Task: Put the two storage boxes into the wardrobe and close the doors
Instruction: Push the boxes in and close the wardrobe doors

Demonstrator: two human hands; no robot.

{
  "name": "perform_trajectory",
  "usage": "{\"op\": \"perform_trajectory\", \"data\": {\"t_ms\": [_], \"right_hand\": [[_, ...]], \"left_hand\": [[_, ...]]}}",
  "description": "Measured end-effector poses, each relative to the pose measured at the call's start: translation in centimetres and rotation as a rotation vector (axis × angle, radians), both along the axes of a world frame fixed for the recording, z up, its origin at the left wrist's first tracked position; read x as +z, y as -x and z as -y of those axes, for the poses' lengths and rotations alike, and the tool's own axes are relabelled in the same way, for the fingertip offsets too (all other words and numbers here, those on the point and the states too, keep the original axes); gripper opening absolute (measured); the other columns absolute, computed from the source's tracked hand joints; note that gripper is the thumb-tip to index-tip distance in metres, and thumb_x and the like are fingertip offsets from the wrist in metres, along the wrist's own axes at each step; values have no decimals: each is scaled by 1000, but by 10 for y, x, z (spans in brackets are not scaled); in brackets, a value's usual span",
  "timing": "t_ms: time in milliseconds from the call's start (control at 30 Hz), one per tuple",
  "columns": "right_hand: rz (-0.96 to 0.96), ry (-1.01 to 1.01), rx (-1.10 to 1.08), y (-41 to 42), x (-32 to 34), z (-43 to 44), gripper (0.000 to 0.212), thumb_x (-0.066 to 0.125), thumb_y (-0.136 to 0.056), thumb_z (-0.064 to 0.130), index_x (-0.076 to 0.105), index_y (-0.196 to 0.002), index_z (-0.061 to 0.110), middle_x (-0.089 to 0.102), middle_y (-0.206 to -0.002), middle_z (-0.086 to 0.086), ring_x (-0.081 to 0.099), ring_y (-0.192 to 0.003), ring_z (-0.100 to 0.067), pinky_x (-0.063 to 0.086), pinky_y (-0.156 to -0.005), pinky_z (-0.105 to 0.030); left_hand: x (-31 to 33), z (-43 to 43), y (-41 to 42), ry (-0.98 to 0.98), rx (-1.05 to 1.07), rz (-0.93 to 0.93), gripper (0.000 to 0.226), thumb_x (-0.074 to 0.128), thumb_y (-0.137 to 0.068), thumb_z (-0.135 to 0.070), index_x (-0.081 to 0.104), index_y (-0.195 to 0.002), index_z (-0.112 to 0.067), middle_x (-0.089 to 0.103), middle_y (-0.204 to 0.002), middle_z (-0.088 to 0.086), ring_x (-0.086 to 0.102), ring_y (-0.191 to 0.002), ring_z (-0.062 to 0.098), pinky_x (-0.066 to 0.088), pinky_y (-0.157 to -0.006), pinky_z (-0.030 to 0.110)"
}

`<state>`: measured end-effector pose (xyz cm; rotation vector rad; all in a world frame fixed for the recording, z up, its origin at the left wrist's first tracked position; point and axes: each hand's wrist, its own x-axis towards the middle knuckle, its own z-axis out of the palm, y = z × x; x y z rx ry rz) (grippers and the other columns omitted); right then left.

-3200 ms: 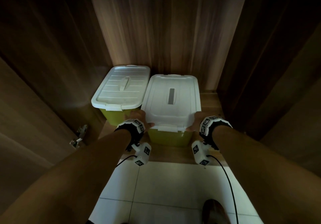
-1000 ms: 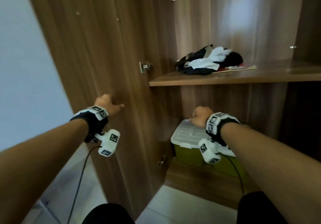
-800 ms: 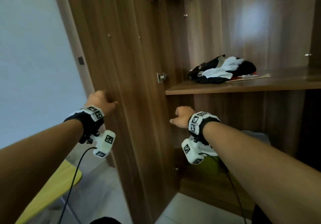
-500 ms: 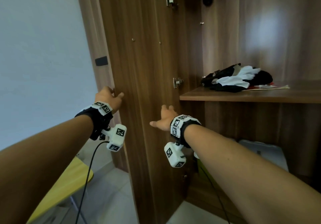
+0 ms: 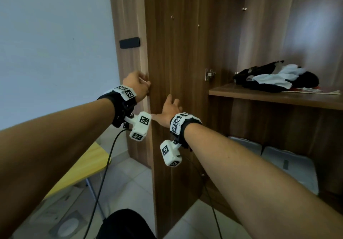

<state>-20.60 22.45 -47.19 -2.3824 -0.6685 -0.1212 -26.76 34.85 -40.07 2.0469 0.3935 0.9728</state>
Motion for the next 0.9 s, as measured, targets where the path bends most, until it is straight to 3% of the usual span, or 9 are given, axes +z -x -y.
{"op": "perform_trajectory", "data": {"t_ms": [133, 233, 300, 467, 633, 700, 767, 833, 900], "right_hand": [[-50, 30, 5, 6, 10, 22, 118, 76, -79, 55, -1, -162, 23, 2, -168, -12, 15, -152, -43, 26, -119, -59], [-50, 16, 13, 9, 17, 47, 117, 75, -78, 57, 0, -162, 22, 6, -168, -13, 18, -152, -41, 28, -119, -58], [-65, 10, 25, 8, 20, 67, 119, 76, -78, 55, -1, -162, 21, 6, -168, -13, 19, -152, -40, 30, -119, -57], [-149, -23, 101, 3, 27, 138, 128, 84, -71, 52, -3, -162, 27, 19, -167, -9, 28, -150, -34, 34, -117, -51], [-82, -23, 156, -12, 26, 221, 115, 83, -67, 55, 16, -158, 37, 31, -163, 2, 34, -148, -25, 35, -117, -44], [-41, -10, 146, -25, 27, 251, 106, 82, -69, 55, 25, -156, 36, 40, -158, 5, 41, -143, -22, 38, -115, -42], [-17, 15, 122, -36, 27, 279, 96, 80, -73, 52, 32, -154, 37, 48, -152, 7, 49, -135, -18, 42, -112, -42], [-2, 41, 98, -47, 25, 305, 82, 77, -79, 47, 38, -150, 39, 56, -144, 9, 56, -125, -16, 46, -107, -39], [27, 88, 54, -57, 23, 330, 74, 73, -85, 44, 38, -150, 39, 59, -140, 8, 58, -124, -18, 47, -104, -38]], "left_hand": [[8, 19, 17, 89, -116, -59, 17, 66, -89, -11, 59, -92, -27, 71, -98, 7, 74, -89, 24, 63, -80, 47], [15, 46, 27, 121, -222, -83, 17, 65, -90, -7, 62, -97, -22, 71, -103, 8, 73, -86, 21, 63, -69, 41], [14, 68, 29, 56, -247, -93, 14, 66, -91, -11, 61, -95, -23, 73, -101, 6, 75, -82, 20, 60, -59, 34], [19, 130, 18, -122, -289, -111, 14, 71, -90, -24, 57, -89, -24, 77, -88, 2, 77, -69, 12, 57, -53, 26], [31, 201, -13, -418, -225, -96, 27, 80, -80, -37, 57, -85, -25, 76, -68, -5, 74, -60, 5, 60, -55, 28], [34, 226, -29, -458, -211, -22, 40, 86, -68, -44, 55, -90, -30, 72, -81, -10, 70, -70, 6, 53, -55, 22], [35, 248, -48, -443, -306, 28, 62, 89, -61, -48, 50, -108, -33, 65, -106, -12, 67, -87, 8, 50, -63, 19], [32, 269, -68, -468, -371, 48, 89, 88, -60, -51, 39, -132, -33, 55, -130, -6, 62, -109, 15, 54, -83, 26], [28, 290, -91, -519, -358, 12, 112, 85, -61, -57, 19, -150, -39, 34, -154, 0, 50, -133, 23, 48, -104, 39]]}}
